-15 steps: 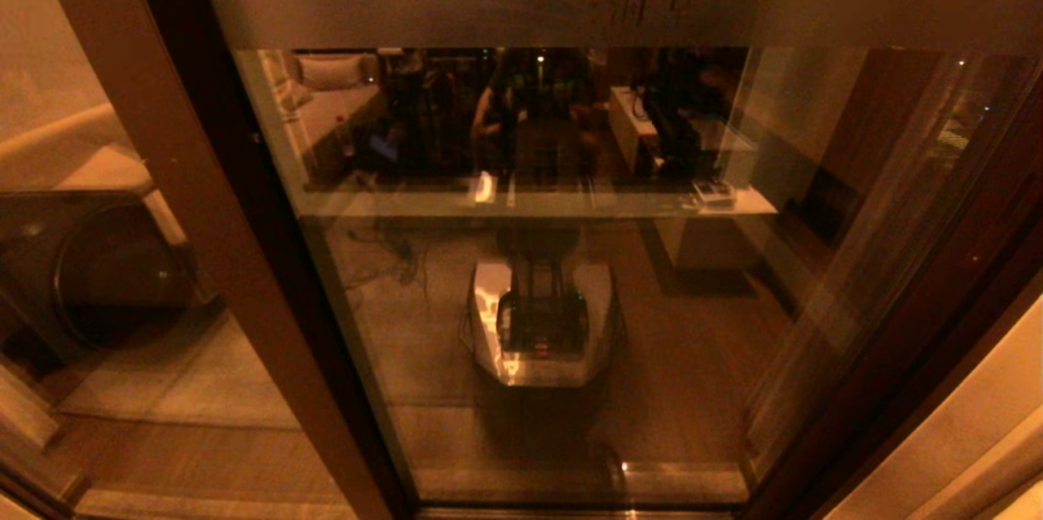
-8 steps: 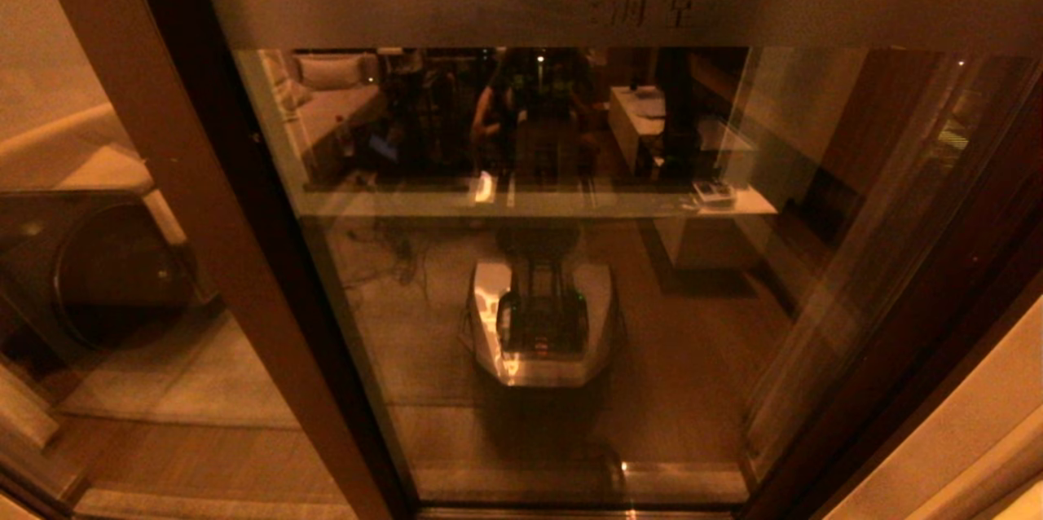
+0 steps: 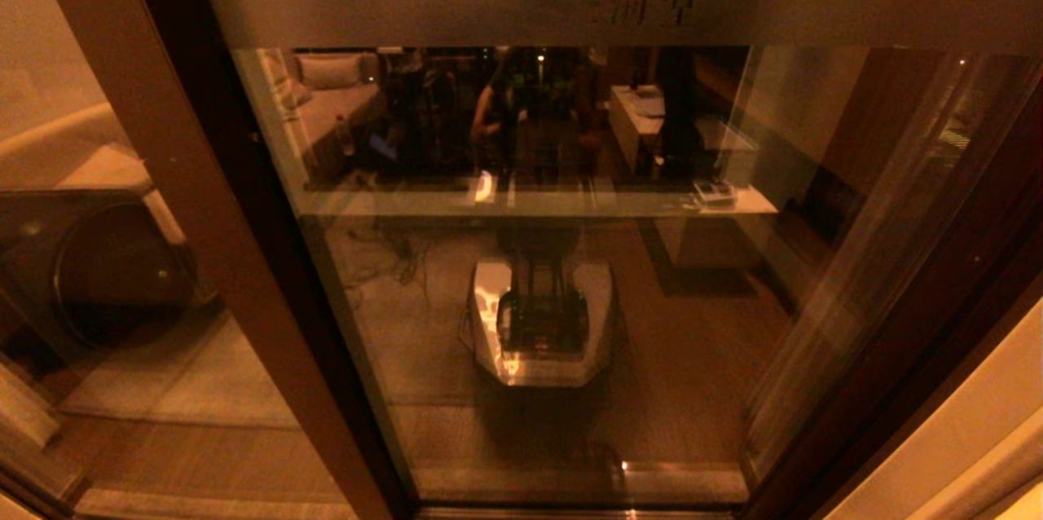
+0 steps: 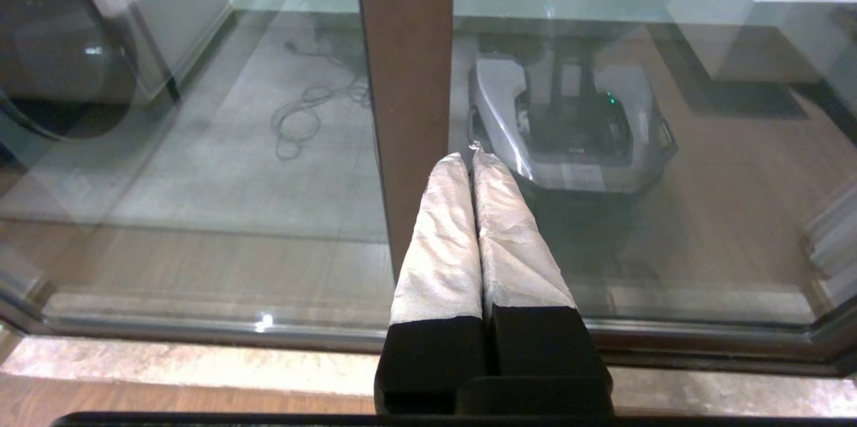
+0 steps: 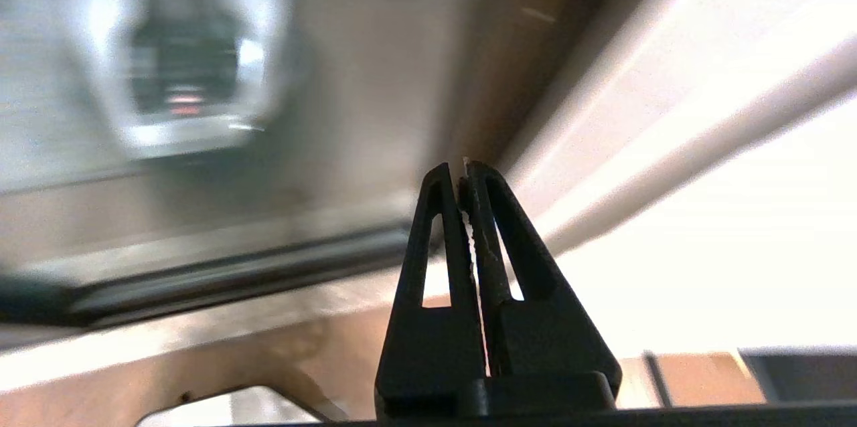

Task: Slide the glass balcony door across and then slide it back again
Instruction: Open the slid door

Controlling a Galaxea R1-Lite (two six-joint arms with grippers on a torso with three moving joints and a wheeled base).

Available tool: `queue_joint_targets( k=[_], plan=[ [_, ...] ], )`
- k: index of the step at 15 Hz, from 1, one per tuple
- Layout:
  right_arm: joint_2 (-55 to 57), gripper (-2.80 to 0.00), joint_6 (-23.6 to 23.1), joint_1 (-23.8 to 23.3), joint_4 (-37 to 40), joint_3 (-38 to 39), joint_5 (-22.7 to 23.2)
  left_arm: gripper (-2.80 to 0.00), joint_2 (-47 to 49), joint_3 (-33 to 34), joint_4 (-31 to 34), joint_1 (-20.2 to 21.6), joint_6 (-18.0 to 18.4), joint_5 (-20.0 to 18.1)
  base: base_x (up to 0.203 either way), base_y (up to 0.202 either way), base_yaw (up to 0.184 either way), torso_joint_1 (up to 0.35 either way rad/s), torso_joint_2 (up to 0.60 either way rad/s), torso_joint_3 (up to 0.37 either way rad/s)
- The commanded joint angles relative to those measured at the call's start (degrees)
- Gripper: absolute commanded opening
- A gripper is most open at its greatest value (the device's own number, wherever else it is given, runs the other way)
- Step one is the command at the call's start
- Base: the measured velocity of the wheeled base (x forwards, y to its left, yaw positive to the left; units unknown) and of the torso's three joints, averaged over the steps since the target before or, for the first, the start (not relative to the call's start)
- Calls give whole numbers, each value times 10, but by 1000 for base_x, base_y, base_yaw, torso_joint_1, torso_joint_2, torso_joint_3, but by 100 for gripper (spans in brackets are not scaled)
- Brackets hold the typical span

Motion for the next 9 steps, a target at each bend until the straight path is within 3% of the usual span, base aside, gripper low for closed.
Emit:
queue_joint_targets(
  k=[1,3,4,7,9],
  plan=[
    [69,-280,-16,-104,1,-24,12,-280,-1,0,0,0,0,0,0,0,0,0,0,0],
    [97,-280,-30,-186,-5,-52,30,-280,-1,-1,0,0,0,0,0,0,0,0,0,0],
    [102,-280,-33,-206,-9,-60,79,-280,-1,0,0,0,0,0,0,0,0,0,0,0],
    [128,-280,-41,-270,-12,-71,293,-280,-1,-1,0,0,0,0,0,0,0,0,0,0],
    [171,-280,-67,-319,-13,-87,368,-280,-1,0,0,0,0,0,0,0,0,0,0,0]
  ],
)
